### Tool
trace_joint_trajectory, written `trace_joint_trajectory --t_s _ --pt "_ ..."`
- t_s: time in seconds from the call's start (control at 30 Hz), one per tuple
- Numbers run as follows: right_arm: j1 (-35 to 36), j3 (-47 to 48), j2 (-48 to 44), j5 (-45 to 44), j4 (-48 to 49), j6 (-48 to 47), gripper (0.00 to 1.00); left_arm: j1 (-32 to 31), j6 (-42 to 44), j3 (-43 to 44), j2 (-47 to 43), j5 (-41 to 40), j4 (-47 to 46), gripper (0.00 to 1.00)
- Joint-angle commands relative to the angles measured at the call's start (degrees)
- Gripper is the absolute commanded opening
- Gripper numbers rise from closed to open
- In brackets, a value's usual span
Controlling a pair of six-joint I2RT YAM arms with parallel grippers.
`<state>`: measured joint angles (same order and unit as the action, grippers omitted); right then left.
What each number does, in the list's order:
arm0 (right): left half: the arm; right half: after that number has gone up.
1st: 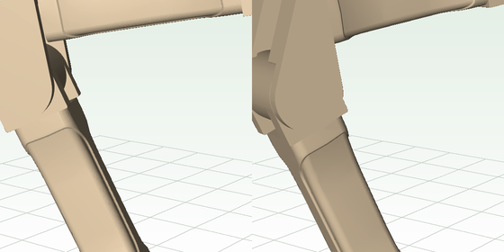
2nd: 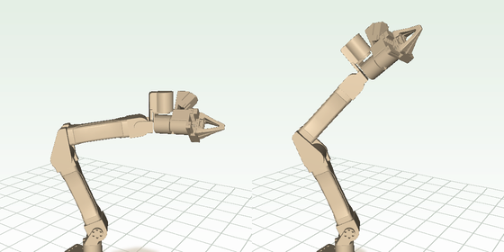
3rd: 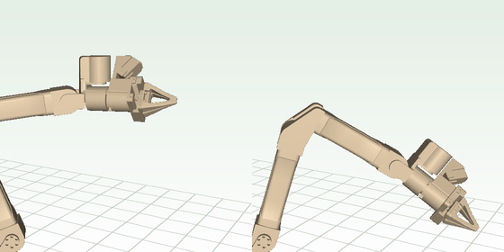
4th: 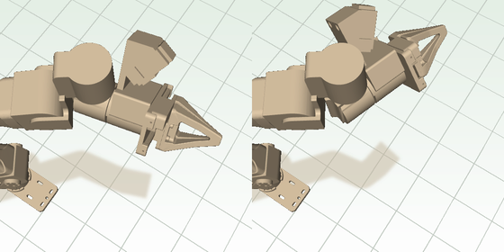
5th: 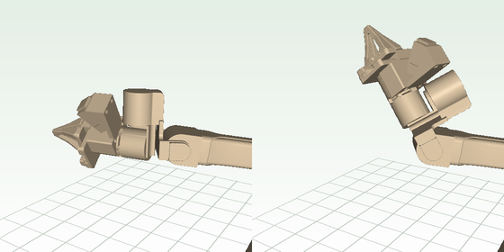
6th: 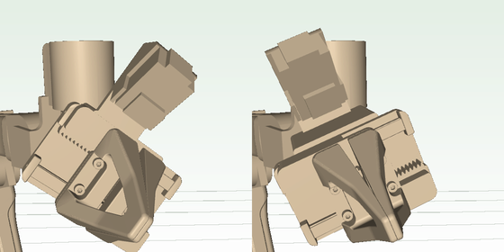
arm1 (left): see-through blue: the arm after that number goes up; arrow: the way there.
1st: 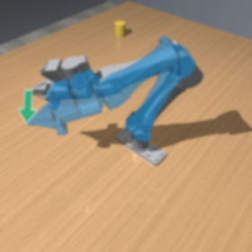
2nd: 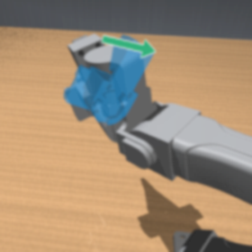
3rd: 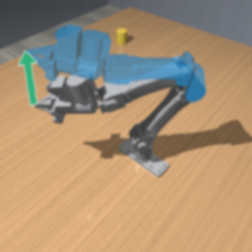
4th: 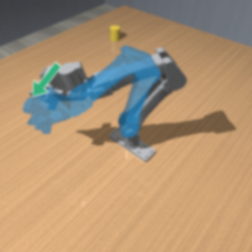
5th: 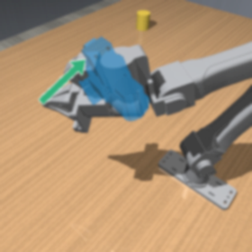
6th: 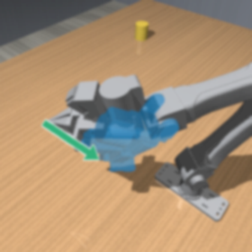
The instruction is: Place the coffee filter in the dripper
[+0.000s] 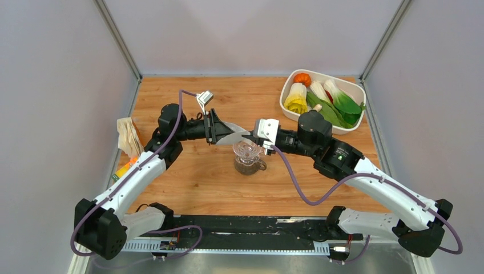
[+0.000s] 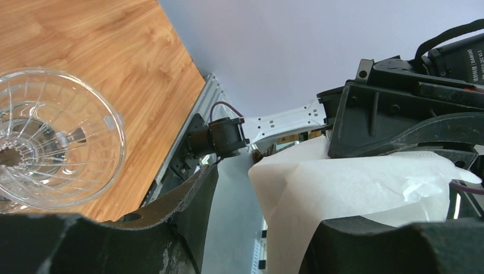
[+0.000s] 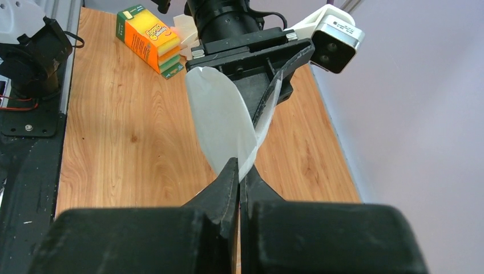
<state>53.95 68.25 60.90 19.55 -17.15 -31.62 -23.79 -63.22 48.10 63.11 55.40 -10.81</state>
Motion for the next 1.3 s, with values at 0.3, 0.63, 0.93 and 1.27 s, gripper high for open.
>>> trace_joint_trajectory --t_s 0.3,0.63,0.93,1.27 --pt "0.7 0.7 -1.0 0.5 2.6 2.2 0.05 0.2 5.7 1.9 -0.7 2.9 3.1 0.03" --pt "-8.0 7.1 -0.7 12.6 -12.4 3.8 0.28 0.2 7.0 3.3 -1.2 5.2 5.4 0.0" --pt "-8.1 7.1 0.5 18.8 -15.0 4.6 0.44 0.2 5.1 3.6 -0.3 4.7 4.3 0.0" --pt "-8.0 6.9 3.3 14.3 -12.6 4.4 0.28 0.3 4.4 3.1 -0.1 5.0 2.9 0.0"
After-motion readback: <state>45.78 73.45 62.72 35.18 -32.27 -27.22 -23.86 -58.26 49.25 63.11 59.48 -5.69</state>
